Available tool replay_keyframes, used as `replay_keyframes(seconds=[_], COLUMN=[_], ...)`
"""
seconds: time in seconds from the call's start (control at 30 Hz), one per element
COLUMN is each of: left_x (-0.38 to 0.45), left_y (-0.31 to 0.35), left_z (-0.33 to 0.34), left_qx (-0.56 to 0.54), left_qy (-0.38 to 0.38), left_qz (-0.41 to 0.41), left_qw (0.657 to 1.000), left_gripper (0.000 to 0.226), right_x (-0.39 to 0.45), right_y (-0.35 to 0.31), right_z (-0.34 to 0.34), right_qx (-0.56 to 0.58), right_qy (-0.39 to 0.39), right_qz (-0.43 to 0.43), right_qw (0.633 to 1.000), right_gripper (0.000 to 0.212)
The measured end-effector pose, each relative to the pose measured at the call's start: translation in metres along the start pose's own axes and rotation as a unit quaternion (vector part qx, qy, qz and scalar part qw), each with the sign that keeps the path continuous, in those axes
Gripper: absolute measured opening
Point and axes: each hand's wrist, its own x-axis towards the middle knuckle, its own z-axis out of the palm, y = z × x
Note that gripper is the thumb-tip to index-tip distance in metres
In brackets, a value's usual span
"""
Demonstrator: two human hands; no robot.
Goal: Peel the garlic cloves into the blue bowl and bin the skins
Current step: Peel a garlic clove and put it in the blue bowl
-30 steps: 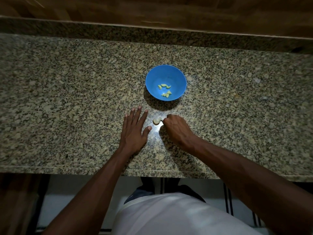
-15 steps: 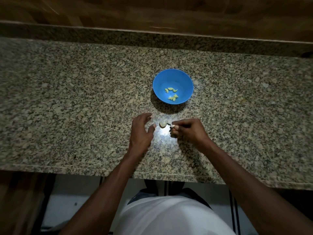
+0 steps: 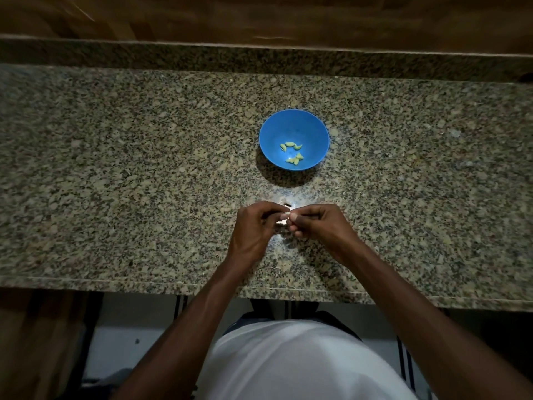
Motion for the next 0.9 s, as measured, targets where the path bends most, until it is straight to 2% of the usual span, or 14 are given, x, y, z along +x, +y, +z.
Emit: replay_keyframes(seconds=[0.07,0.17,0.33,0.43,0.5,0.63,0.77,0.9], left_x=[-0.001,-0.002,-0.001,-0.001,-0.003,-0.008,-0.007,-0.004], left_y=[-0.001,0.003,0.006,0.004,0.007,0.014,0.011,0.008], left_z=[0.003,0.008,0.012,0.013,0.010,0.006,0.008,0.004], left_qx=[0.038,0.046,0.001,-0.021,-0.073,-0.201,-0.235,-0.254], left_qy=[0.007,0.025,0.029,0.030,0.021,-0.009,-0.043,-0.085], left_qz=[0.021,0.011,-0.075,-0.148,-0.199,-0.273,-0.319,-0.344], left_qw=[0.999,0.999,0.997,0.988,0.977,0.941,0.917,0.900], left_gripper=[0.015,0.012,0.007,0.007,0.009,0.008,0.007,0.010], right_x=[0.000,0.001,-0.001,-0.001,-0.002,-0.007,-0.010,-0.013], right_y=[0.000,0.000,0.007,0.013,0.016,0.021,0.032,0.034], right_z=[0.002,0.008,0.018,0.022,0.024,0.022,0.016,0.008], right_qx=[-0.039,-0.137,-0.249,-0.319,-0.371,-0.383,-0.409,-0.415], right_qy=[0.026,0.087,0.147,0.155,0.153,0.155,0.163,0.128], right_qz=[-0.010,-0.051,-0.166,-0.223,-0.249,-0.272,-0.289,-0.306], right_qw=[0.999,0.985,0.943,0.908,0.881,0.869,0.850,0.848], right_gripper=[0.012,0.007,0.008,0.010,0.011,0.010,0.013,0.021])
